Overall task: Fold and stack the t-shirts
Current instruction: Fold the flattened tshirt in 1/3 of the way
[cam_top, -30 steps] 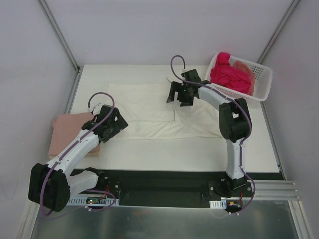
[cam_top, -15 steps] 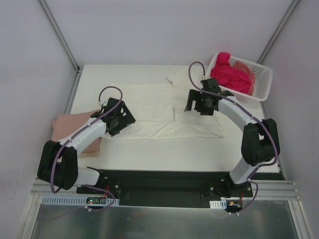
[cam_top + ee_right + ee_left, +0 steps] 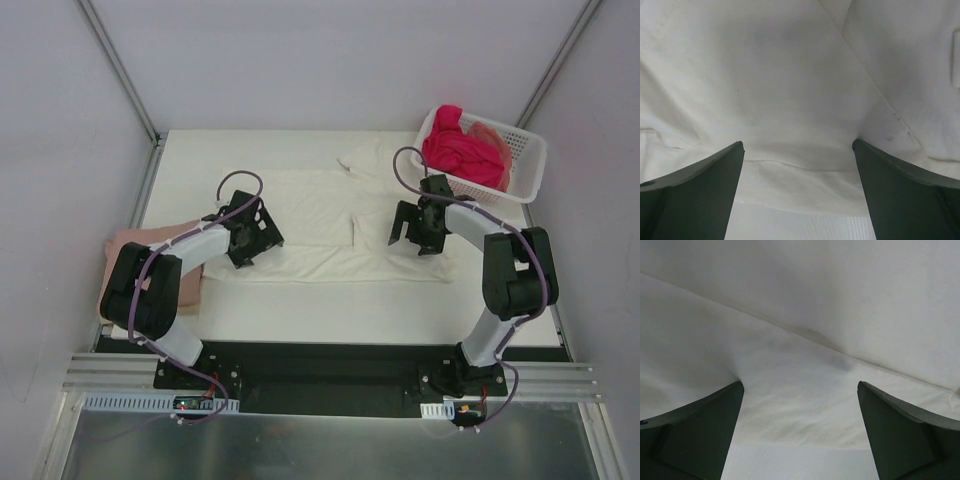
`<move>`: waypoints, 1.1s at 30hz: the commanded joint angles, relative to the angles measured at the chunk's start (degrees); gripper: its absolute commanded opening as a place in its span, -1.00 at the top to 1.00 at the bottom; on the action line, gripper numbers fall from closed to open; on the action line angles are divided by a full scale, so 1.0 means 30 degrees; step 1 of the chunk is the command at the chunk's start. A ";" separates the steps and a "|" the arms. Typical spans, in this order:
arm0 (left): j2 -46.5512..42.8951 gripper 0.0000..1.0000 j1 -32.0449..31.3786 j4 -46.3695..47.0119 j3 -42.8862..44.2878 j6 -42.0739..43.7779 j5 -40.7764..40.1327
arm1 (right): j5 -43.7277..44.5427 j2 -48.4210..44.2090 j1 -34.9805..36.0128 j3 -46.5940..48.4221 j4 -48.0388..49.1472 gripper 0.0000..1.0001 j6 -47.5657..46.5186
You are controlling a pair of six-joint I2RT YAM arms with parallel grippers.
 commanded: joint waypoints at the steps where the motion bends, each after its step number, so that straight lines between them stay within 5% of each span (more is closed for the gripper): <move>1: -0.1215 -0.99 -0.0907 -0.0344 -0.2476 -0.0846 0.0260 | 0.0966 -0.2076 -0.0726 -0.2801 -0.2000 -0.93 0.0216; 12: -0.6400 -0.99 -0.5856 -0.0928 -0.7374 -0.6055 -0.0968 | 0.1992 -0.7257 -0.1695 -0.8016 -0.3615 -0.93 0.1417; 17: -0.9097 -0.99 -0.7851 -0.3939 -0.7933 -0.8111 -0.2492 | 0.1992 -0.9605 -0.1784 -0.9773 -0.4054 -0.93 0.1565; 27: -1.1737 -0.99 -0.9463 -0.5968 -0.8754 -1.0516 -0.3607 | 0.2549 -1.2185 -0.1784 -1.0101 -0.4903 -0.93 0.1361; 33: -1.2820 -0.99 -0.9464 -0.8016 -0.6122 -0.9142 -0.6737 | 0.2285 -1.3618 -0.1813 -0.8345 -0.5692 -0.93 0.0101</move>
